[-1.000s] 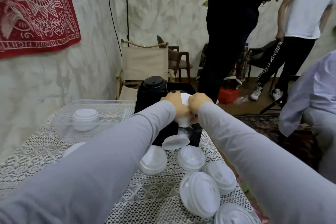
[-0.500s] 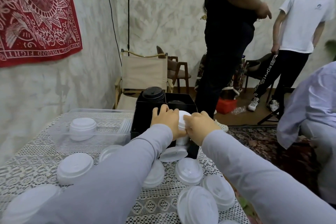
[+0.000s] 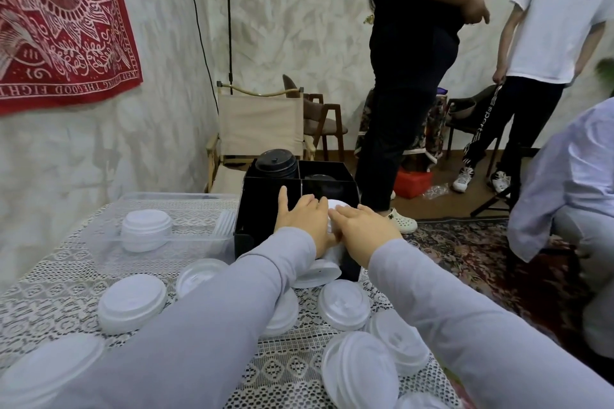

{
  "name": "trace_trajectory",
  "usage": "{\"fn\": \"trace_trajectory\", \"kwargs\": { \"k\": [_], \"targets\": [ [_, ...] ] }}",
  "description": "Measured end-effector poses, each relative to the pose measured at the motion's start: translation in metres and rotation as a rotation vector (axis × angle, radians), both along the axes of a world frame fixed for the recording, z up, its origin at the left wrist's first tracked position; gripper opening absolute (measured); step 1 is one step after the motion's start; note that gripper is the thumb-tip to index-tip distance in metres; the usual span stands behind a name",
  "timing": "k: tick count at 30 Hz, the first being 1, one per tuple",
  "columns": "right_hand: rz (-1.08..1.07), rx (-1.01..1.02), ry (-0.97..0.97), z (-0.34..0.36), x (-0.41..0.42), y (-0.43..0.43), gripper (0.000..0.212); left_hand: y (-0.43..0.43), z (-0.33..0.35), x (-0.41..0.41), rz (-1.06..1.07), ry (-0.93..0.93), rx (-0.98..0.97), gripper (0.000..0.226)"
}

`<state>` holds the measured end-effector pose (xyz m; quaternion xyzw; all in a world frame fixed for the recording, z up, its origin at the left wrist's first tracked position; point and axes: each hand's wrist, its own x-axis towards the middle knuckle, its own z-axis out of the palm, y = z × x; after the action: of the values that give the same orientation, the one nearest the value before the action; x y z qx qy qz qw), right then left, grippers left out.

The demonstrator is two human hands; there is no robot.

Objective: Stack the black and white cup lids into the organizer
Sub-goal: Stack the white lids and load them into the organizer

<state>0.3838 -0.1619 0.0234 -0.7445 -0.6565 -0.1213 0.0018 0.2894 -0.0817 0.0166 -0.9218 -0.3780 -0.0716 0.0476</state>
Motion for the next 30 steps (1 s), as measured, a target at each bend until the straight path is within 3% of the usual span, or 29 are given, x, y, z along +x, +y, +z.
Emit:
{"fn": "trace_trajectory", "kwargs": {
  "k": [4, 10, 14, 18, 23, 27, 30],
  "targets": [
    [-0.015, -0.019, 0.015, -0.002, -0.005, 0.001, 0.052, -0.008, -0.001, -0.005, -0.118, 0.029, 0.138, 0.054],
    [-0.047, -0.02, 0.021, -0.023, -0.009, 0.003, 0.067, -0.015, -0.002, -0.016, -0.184, 0.071, 0.158, 0.041],
    [-0.045, -0.034, -0.084, -0.027, -0.005, -0.004, 0.068, -0.018, -0.005, -0.017, -0.233, 0.105, 0.154, 0.046],
    [-0.066, -0.089, -0.072, -0.022, -0.007, 0.0, 0.068, -0.018, 0.001, -0.018, -0.212, 0.137, 0.11, 0.052],
    [-0.12, -0.208, -0.023, -0.005, -0.008, -0.004, 0.069, -0.014, 0.008, -0.024, -0.193, 0.358, 0.279, 0.065],
    [-0.14, -0.225, 0.051, 0.008, -0.013, -0.016, 0.061, -0.013, 0.011, -0.044, -0.204, 0.266, 0.278, 0.066],
    [-0.116, -0.199, 0.098, 0.005, -0.009, -0.015, 0.067, -0.012, 0.007, -0.061, -0.192, 0.203, 0.23, 0.064]
  ]
}}
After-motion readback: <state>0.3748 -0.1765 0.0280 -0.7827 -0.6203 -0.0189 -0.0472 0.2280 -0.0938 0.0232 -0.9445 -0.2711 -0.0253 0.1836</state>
